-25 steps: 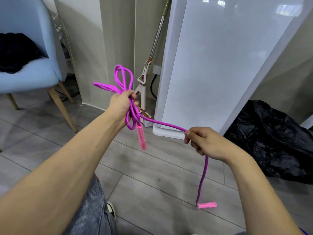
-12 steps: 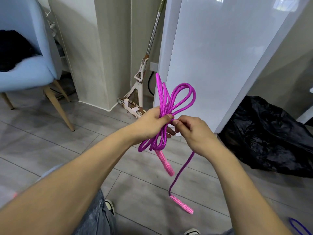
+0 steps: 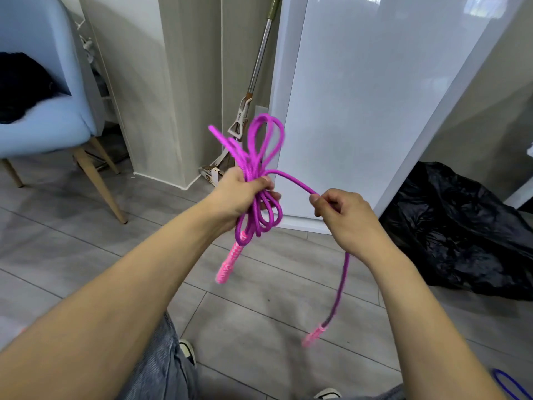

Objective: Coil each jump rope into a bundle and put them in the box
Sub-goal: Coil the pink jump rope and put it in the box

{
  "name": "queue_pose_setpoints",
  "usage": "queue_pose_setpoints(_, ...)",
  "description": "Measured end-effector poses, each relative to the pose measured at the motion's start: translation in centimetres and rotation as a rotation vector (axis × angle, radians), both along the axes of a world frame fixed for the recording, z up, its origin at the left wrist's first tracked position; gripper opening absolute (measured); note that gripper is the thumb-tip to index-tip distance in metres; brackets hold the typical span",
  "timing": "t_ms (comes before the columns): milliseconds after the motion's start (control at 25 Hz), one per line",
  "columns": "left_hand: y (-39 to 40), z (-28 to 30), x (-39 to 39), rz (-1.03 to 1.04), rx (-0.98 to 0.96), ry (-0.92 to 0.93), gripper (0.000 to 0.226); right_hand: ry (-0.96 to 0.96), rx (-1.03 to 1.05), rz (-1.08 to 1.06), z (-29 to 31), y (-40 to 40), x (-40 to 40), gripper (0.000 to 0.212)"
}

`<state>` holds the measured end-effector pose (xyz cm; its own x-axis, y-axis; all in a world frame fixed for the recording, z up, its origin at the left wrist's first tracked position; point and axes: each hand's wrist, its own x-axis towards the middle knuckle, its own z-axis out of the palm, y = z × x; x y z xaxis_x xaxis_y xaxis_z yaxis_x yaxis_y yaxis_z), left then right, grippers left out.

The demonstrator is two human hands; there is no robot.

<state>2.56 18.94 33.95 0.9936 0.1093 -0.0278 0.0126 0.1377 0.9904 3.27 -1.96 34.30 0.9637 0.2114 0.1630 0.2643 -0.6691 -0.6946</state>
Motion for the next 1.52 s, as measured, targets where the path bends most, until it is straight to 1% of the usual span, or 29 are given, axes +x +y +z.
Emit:
queue_pose_setpoints(40, 0.6, 0.2, 0.3, 0.072, -0.082, 0.017, 0.008, 0.009, 0.004, -0.008, 0.1, -0.5, 0.2, 0.038)
queue_pose_setpoints(80, 1.3, 0.2, 0.7, 0.137, -0.119, 0.034, 0.012, 0.015, 0.003, -0.022, 0.2, -1.0, 0.4, 0.037)
queue_pose_setpoints(160, 2.2, 0.1, 1.2, 0.256, -0.125, 0.050, 0.017, 0.020, -0.054, -0.070, 0.3, -2.4, 0.9, 0.037)
queue_pose_setpoints(200, 2.5, 0.0, 1.4, 0.308, -0.121, 0.045, 0.015, 0.024, -0.122, -0.101, 0.3, -3.2, 1.1, 0.037)
queue_pose_setpoints(280, 2.5, -0.2, 1.5, 0.367, -0.120, 0.017, 0.006, 0.037, -0.246, -0.166, 0.2, -4.5, 1.3, 0.039)
queue_pose_setpoints(320, 2.4, -0.2, 1.5, 0.373, -0.117, 0.008, 0.005, 0.034, -0.246, -0.183, 0.1, -4.8, 1.4, 0.038)
queue_pose_setpoints(400, 1.8, 0.0, 1.1, 0.318, -0.106, 0.029, 0.006, -0.014, -0.114, -0.169, -0.1, -4.4, 1.6, 0.037)
queue_pose_setpoints(520, 0.0, -0.1, 0.1, 0.116, -0.109, 0.113, 0.012, -0.084, 0.114, -0.082, 0.2, -1.7, 1.1, 0.035)
queue_pose_setpoints(600, -1.2, -0.4, -0.4, 0.010, -0.122, 0.129, 0.012, -0.088, 0.127, -0.020, 0.0, 0.4, 0.4, 0.034)
queue_pose_setpoints(680, -2.3, -0.9, -0.5, -0.038, -0.121, 0.127, 0.014, -0.081, 0.056, 0.037, -0.5, 2.0, -0.3, 0.033)
queue_pose_setpoints(880, -3.7, -1.5, -0.8, -0.048, -0.113, 0.111, 0.014, 0.010, -0.002, 0.153, -1.3, 3.2, -1.0, 0.036)
queue_pose_setpoints(1040, -3.8, -1.0, -1.2, -0.030, -0.129, 0.091, 0.015, 0.047, -0.036, 0.228, -1.5, 3.4, -1.1, 0.030)
queue_pose_setpoints(1120, -3.7, -0.3, -1.2, 0.002, -0.198, 0.097, 0.015, 0.089, -0.006, 0.248, -1.5, 3.5, -1.1, 0.031)
queue_pose_setpoints(1200, -2.7, 0.2, -0.6, 0.078, -0.295, 0.109, 0.014, 0.183, 0.060, 0.263, -1.2, 3.4, -1.2, 0.033)
queue_pose_setpoints(1280, -1.3, 0.6, 0.2, 0.135, -0.351, 0.124, 0.019, 0.242, 0.101, 0.260, -0.9, 2.7, -1.1, 0.027)
queue_pose_setpoints(1320, -0.6, 0.6, 0.5, 0.140, -0.335, 0.136, 0.023, 0.230, 0.076, 0.246, -0.7, 2.2, -1.0, 0.024)
queue_pose_setpoints(1360, 0.1, 0.4, 0.7, 0.137, -0.254, 0.152, 0.025, 0.194, 0.019, 0.229, -0.6, 1.7, -0.9, 0.021)
queue_pose_setpoints(1400, 0.7, 0.2, 0.9, 0.127, -0.097, 0.160, 0.026, 0.157, -0.044, 0.217, -0.4, 1.2, -0.8, 0.020)
queue_pose_setpoints(1480, 1.4, -0.3, 0.7, 0.070, 0.289, 0.148, 0.027, 0.110, -0.141, 0.202, 0.2, 0.1, -0.6, 0.020)
queue_pose_setpoints(1520, 1.6, -0.5, 0.5, 0.023, 0.425, 0.140, 0.026, 0.091, -0.176, 0.188, 0.4, -0.4, -0.5, 0.019)
